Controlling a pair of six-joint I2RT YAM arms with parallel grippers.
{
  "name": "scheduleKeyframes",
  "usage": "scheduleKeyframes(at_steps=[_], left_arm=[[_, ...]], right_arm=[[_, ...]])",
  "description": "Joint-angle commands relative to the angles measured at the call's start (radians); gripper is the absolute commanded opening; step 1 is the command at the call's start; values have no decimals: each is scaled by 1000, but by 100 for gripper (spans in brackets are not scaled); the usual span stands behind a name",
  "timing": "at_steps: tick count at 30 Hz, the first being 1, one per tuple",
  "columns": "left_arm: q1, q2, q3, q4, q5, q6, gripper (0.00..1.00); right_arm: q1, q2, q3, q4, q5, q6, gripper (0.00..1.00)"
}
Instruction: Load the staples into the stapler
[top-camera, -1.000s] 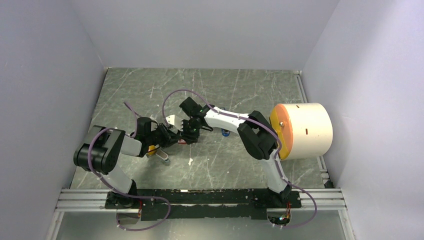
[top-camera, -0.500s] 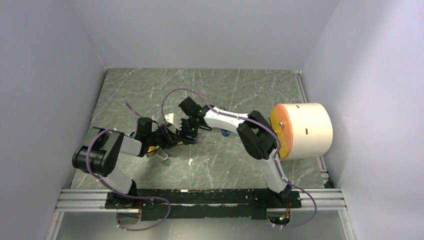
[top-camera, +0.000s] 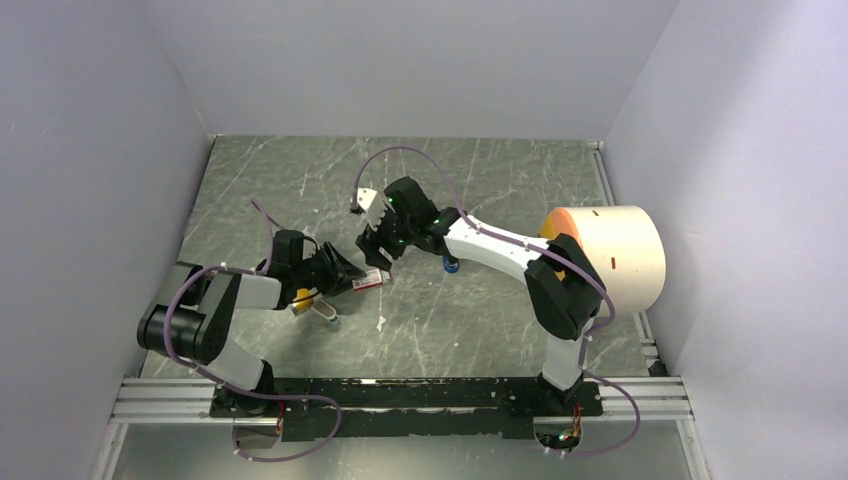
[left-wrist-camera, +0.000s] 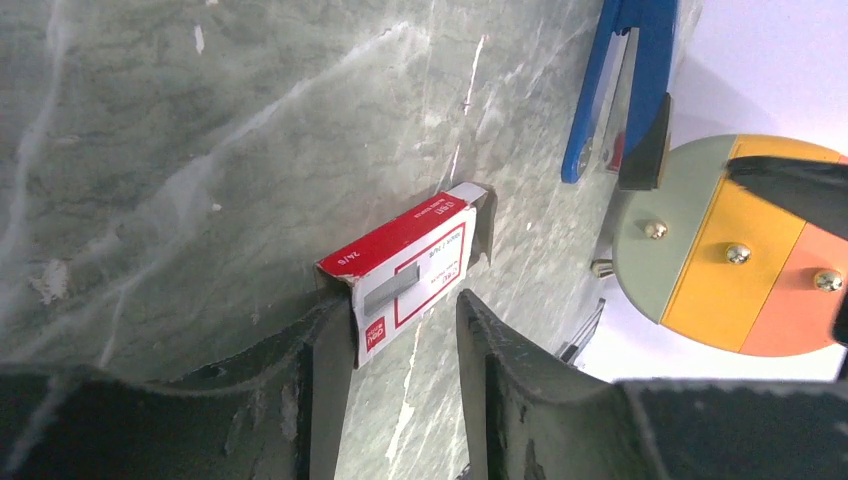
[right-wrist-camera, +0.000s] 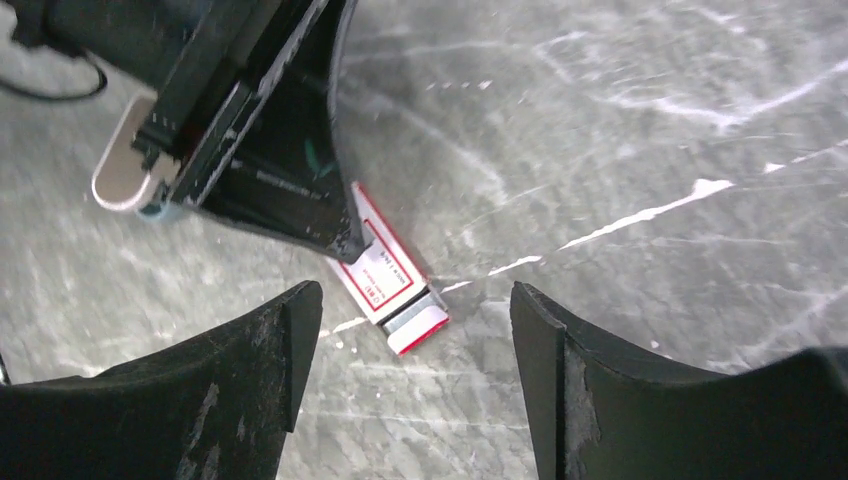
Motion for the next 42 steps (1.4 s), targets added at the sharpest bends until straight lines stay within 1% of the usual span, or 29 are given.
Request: scheduleKeyframes(at_steps=[1,3,5,7,8,10,12,16,17,18,20,21,23,25,31,33,36,38,42], left_arm=[[-3,-12,12,-31,-26,28,44],[-3,-1,14,-21,-18,25,40],[-3,15,11,30,10,9,39],[-3,31,4,87,37,-20,38],[-3,37,4,101,43,-28,38],[-3,51,13,99,44,-28,38],[-3,67,38,82,47,-19,36],[-3,105,134,21,51,-9,34],[-3,111,159,-5,46,5,33],[-3,116,188,-48,34,28,33],[-3,144,249,-132,25,66,34],[-3,159,267,-142,37,72,34],[-3,185,283,-140,62,66,35],[-3,198,282,-130,74,59,36],[-3,195,296,-226,24,110,48],[-3,192,308,-268,1,137,50],[-3,191,312,-306,-31,172,49],[-3,191,310,-317,-40,183,46],[-3,196,293,-281,-5,180,40]], right_arm=[[-7,-18,-25,72,94,142,73],[-7,-8,-19,52,91,125,73],[-7,20,23,-7,107,132,72],[-7,52,65,-58,185,213,70],[-8,57,64,-62,202,248,69],[-7,40,-5,-9,204,263,69],[-8,4,-94,68,188,185,69],[-10,-80,-185,112,61,-152,71],[-16,-95,-201,125,40,-203,72],[-28,-105,-205,122,5,-247,73],[-70,-96,-188,81,-132,-324,73],[-87,-82,-156,53,-172,-344,73],[-111,-50,-105,-8,-208,-360,73],[-111,-24,-80,-38,-211,-377,73],[-99,-16,-126,56,-162,-265,74],[-87,-27,-153,87,-147,-232,75],[-73,-22,-176,93,-149,-221,76],[-71,-9,-180,84,-144,-228,76],[-70,17,-159,49,-134,-260,74]])
